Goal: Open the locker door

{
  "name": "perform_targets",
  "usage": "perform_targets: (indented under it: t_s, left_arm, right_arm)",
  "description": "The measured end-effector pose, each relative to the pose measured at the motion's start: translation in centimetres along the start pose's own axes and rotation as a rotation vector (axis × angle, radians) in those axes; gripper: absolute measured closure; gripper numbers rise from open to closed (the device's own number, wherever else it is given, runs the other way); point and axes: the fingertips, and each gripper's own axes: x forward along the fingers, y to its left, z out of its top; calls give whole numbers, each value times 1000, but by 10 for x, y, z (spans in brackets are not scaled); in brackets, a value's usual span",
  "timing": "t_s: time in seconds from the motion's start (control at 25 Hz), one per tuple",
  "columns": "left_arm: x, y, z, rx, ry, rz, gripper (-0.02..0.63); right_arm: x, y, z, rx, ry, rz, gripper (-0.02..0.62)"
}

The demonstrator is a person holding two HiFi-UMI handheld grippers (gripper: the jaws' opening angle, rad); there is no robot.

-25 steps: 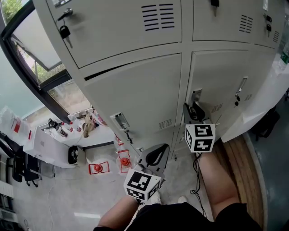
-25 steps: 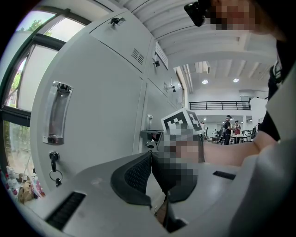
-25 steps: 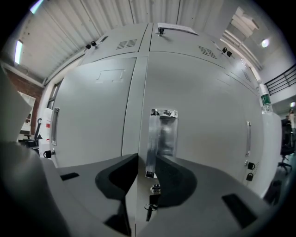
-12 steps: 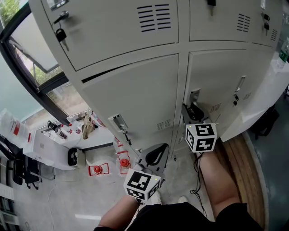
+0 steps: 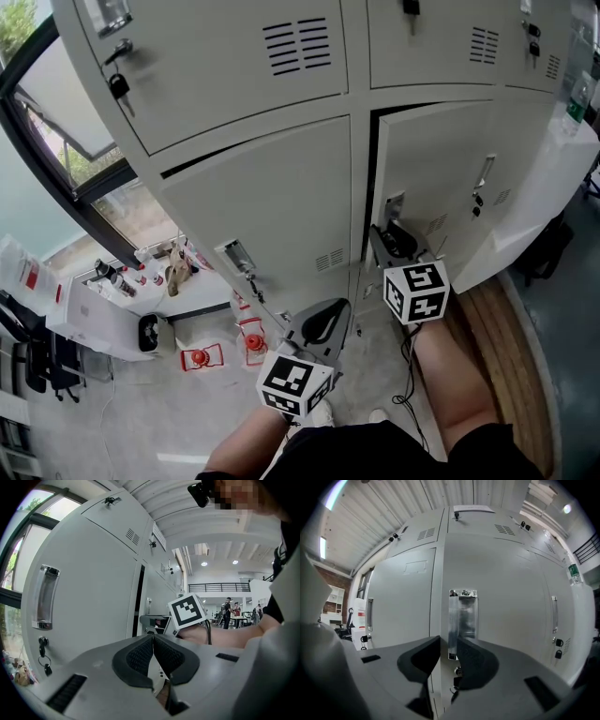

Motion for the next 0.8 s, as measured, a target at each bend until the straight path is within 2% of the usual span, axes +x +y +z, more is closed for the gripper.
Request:
perform_targets:
  t_s: [0.2, 0.6, 0.8]
  left_arm:
    - [4, -12, 1, 0, -5, -19, 589]
    - [9, -47, 5, 13, -14, -62, 589]
    - [12, -66, 5, 19, -11, -77, 589]
  right_arm:
    - [-17, 0, -1, -9, -14, 64, 436]
    - [-54, -5, -7, -8, -5, 136, 434]
    - [-73, -8, -9, -16, -12, 206, 433]
